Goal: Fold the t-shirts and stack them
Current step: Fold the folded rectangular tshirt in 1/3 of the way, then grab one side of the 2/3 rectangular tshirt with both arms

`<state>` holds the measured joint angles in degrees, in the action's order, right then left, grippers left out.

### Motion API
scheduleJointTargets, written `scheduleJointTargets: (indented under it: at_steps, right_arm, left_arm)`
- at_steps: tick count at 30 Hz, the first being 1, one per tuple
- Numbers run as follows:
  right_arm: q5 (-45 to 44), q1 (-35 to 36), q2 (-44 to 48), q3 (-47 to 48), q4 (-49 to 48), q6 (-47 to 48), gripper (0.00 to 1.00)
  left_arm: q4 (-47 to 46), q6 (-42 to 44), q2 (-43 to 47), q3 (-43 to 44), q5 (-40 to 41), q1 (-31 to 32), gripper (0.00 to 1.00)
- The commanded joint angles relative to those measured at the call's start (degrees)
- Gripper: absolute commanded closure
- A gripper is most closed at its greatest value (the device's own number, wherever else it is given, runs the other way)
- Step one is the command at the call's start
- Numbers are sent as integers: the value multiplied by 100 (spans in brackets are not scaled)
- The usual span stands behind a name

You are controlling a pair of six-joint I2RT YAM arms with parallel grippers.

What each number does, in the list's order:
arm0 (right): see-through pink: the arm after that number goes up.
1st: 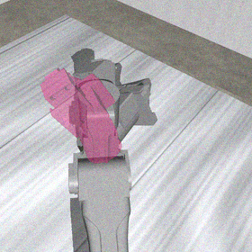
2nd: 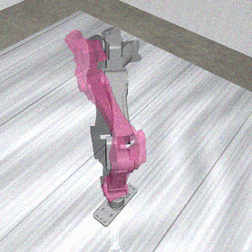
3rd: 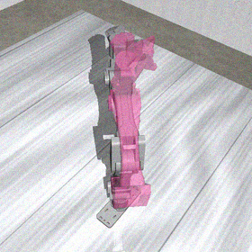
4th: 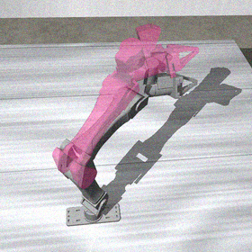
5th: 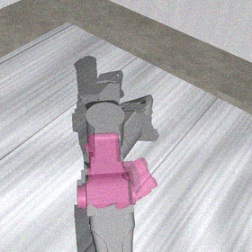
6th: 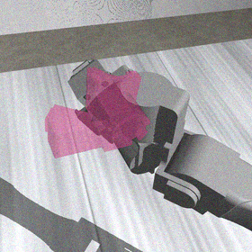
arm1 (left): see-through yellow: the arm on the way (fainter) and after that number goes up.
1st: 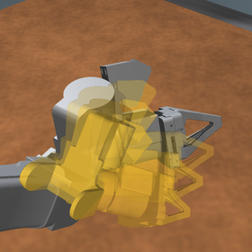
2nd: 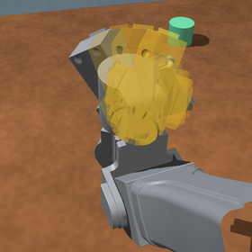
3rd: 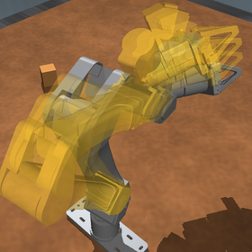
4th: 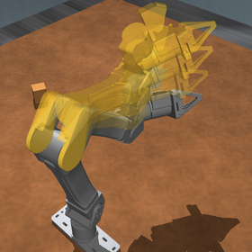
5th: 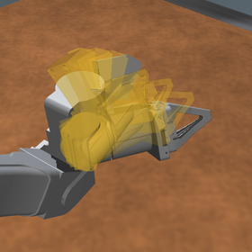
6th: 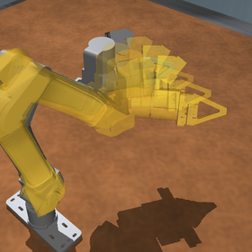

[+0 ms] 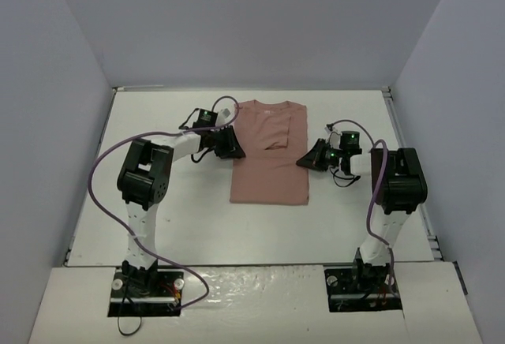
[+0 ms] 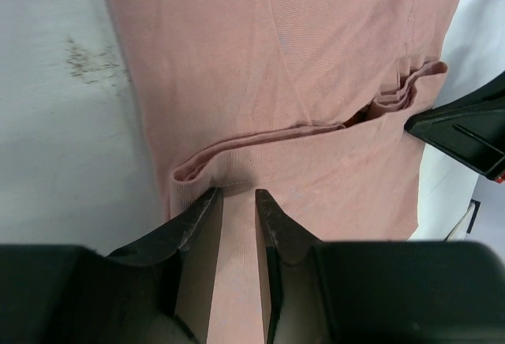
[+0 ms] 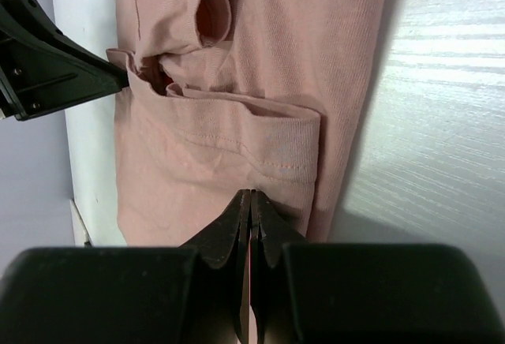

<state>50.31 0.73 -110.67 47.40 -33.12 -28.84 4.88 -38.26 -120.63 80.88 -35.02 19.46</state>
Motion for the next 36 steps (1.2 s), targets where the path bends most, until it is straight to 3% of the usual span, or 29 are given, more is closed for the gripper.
scheduleJointTargets:
  at_steps: [1, 7, 14, 19, 28, 36]
  right_arm:
    - [-14, 42, 1023, 128, 111, 70, 98]
    - [80, 272, 2136, -430, 671, 41, 97]
    - [406, 384, 2844, -1645, 693, 15, 97]
    - [355, 379, 3107, -2188, 684, 103, 98]
    - [-279, 202, 2494, -2659, 464, 48, 100]
    - [-878, 52, 2404, -2861, 479, -180, 100]
  left_arm:
    - [-99, 13, 912, -46, 116, -102, 78]
    - [-7, 30, 2255, -919, 2, -34, 77]
    - [-388, -20, 3040, -2473, -420, 102, 73]
    - [-943, -160, 3086, -3289, -560, 104, 74]
    - [-1147, -229, 2363, -3427, -341, 368, 74]
    - [-1149, -438, 2237, -3740, 137, 383, 74]
